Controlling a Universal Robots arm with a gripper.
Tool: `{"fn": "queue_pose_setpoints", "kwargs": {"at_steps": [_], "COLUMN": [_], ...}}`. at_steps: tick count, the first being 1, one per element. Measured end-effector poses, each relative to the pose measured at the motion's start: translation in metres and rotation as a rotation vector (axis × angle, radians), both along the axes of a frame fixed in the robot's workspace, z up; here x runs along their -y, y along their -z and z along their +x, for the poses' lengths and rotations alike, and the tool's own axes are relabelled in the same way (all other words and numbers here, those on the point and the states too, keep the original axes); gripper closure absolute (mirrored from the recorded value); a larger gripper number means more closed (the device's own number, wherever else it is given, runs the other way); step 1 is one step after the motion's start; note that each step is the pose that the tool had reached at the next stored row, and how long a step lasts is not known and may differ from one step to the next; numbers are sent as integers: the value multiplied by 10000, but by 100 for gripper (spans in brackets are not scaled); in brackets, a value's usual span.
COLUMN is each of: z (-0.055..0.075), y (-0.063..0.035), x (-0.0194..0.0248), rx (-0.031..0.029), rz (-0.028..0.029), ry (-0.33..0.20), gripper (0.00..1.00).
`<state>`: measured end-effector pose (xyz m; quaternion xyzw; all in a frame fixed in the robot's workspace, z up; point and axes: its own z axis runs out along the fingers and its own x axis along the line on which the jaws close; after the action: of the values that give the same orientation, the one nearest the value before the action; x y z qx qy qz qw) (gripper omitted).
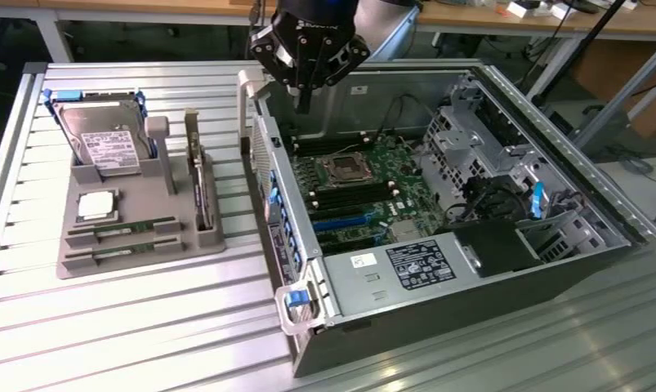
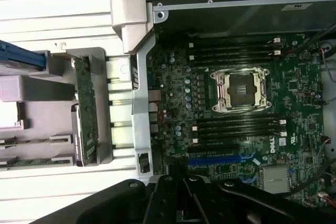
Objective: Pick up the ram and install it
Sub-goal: 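Reach for the ram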
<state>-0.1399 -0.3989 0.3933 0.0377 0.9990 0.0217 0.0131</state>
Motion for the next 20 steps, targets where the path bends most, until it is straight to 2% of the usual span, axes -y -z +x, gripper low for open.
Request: {"fn": "queue_pose_setpoints", "kwargs": {"at_steps": [6,20], "z": [-100,-147], "y": [0,0], "x": [0,0], "rx": [0,0], "rz": [0,0], "ry": [0,1], "gripper": [90,90]}}
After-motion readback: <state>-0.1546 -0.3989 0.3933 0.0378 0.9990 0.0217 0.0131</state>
